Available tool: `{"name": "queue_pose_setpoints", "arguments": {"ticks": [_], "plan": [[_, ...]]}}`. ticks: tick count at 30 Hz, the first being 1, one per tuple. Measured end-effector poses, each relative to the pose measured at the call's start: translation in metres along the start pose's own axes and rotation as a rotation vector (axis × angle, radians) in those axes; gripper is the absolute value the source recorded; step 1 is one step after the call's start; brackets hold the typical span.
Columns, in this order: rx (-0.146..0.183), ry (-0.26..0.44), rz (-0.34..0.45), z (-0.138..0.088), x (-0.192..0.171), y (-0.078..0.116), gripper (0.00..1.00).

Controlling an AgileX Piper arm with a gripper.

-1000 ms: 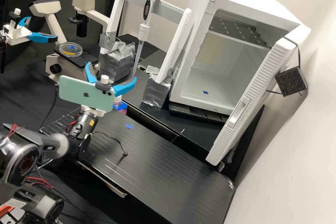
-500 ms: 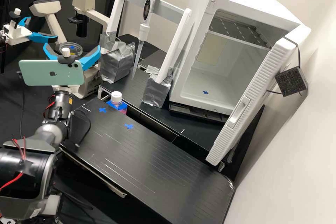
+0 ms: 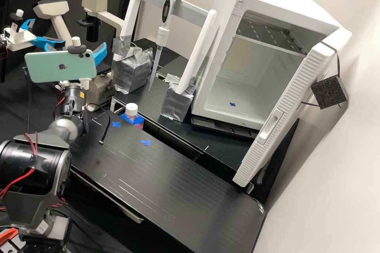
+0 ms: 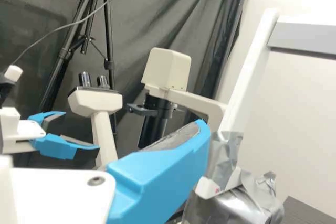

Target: Move the petri dish to the bench

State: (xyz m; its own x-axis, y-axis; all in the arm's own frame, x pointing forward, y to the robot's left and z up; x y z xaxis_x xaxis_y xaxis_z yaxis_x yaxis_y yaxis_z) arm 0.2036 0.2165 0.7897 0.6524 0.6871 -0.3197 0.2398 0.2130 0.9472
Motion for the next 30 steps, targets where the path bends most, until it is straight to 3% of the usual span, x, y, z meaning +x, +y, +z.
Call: {"name": "queue_pose_setpoints", "arguments": {"ticks": [5,10,14,19,24,30], "plan": [[0.017,0.048,-0.028,-0.006,0.007,0.001,1.0],[0.035,0.102,-0.071,-0.017,0.025,-0.011,1.0],[0.009,0.13,-0.091,-0.021,0.05,-0.022,1.0],[-0.016,0.067,-0.118,-0.01,0.085,-0.035,1.0],[0.003,-0.024,-0.155,0.008,0.118,-0.046,1.0],[-0.001,-0.076,-0.185,0.022,0.145,-0.055,1.0]]}}
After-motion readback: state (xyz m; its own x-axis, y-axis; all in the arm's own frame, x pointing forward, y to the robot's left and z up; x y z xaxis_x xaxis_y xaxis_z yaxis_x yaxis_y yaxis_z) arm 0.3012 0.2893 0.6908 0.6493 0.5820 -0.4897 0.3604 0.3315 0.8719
